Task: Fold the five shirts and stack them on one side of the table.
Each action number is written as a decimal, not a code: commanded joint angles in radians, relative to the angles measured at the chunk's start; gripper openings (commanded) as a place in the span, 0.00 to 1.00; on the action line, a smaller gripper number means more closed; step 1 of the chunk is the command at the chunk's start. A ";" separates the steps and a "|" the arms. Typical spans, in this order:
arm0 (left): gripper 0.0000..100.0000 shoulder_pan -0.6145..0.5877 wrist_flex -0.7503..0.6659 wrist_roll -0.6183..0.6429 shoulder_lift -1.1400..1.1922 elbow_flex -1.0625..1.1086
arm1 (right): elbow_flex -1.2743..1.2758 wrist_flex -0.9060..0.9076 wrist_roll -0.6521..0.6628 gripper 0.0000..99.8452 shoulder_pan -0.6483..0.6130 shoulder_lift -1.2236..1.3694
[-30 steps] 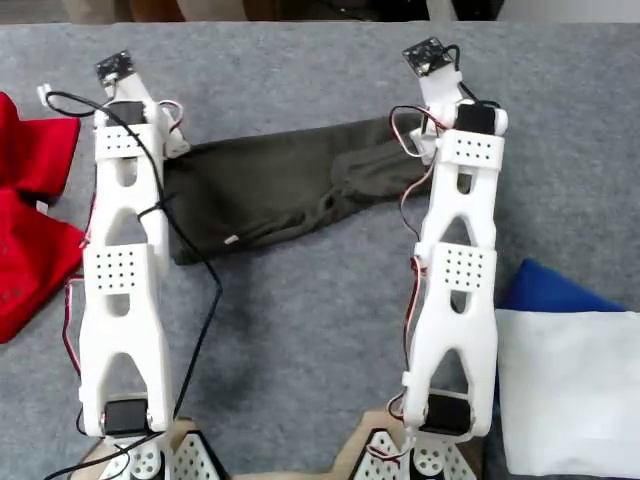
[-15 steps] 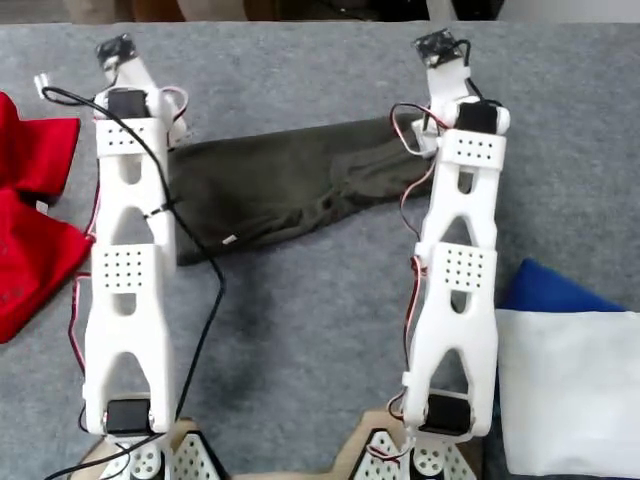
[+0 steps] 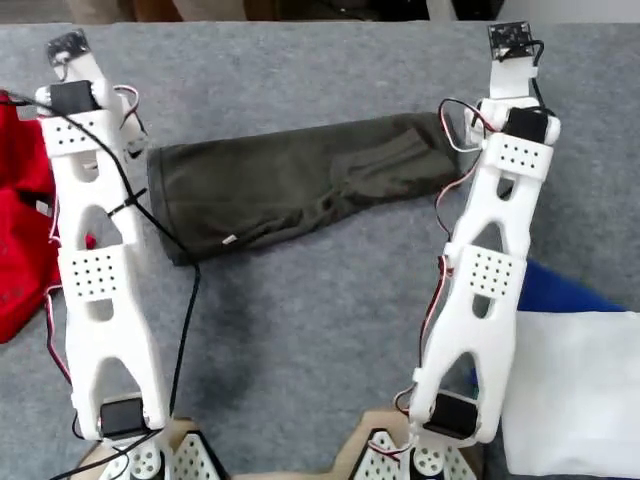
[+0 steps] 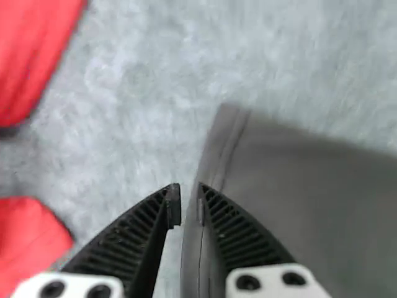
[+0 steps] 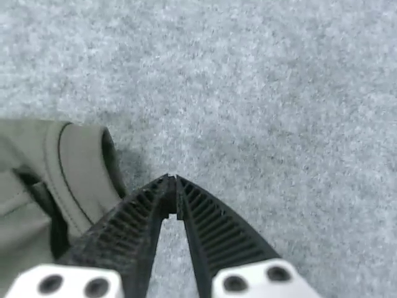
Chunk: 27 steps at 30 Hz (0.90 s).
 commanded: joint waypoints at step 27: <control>0.18 0.008 -0.256 -0.002 -0.145 0.574 | -0.042 -0.028 0.006 0.01 0.013 -0.088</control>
